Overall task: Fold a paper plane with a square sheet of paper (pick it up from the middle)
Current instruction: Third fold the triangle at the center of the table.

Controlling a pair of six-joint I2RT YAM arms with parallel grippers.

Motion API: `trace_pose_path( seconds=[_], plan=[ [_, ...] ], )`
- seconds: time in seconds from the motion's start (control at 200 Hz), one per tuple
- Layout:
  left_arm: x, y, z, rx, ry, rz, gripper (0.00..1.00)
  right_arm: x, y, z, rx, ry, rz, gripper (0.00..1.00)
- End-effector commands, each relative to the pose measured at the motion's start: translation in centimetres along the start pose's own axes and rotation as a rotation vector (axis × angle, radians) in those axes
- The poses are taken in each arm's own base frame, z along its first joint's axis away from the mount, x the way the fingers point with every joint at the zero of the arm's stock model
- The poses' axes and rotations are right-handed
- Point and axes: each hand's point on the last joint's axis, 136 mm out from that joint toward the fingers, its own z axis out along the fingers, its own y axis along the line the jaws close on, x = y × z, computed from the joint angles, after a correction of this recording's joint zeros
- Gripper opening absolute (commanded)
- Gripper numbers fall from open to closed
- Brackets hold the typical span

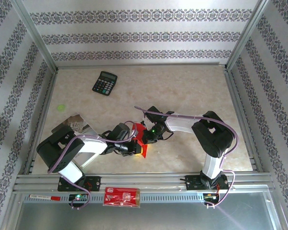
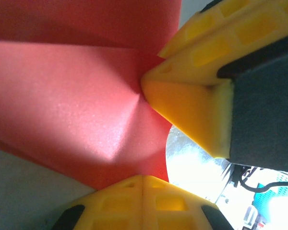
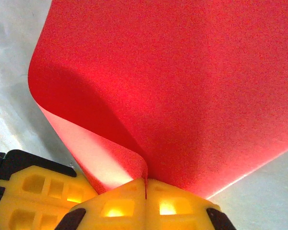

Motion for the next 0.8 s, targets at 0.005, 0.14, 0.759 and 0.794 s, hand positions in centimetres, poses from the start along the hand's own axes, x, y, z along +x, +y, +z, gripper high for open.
trace_pose_path(
  seconds=[0.005,0.14,0.759,0.794],
  plan=[
    [0.1,-1.1,0.0,0.025,0.002,0.024,0.01,2.0,-2.6,1.7,0.097,0.076,0.022,0.00],
    [0.0,-2.3,-0.7,0.050,-0.015,0.051,0.03,2.1,-2.6,1.7,0.100,0.077,0.022,0.00],
    [1.2,-1.5,1.5,0.050,0.054,0.045,0.05,2.3,-2.6,1.8,0.102,0.078,0.025,0.00],
    [1.2,-1.6,1.3,0.052,0.050,0.049,0.05,2.3,-2.6,1.8,0.102,0.078,0.025,0.00]
  ],
)
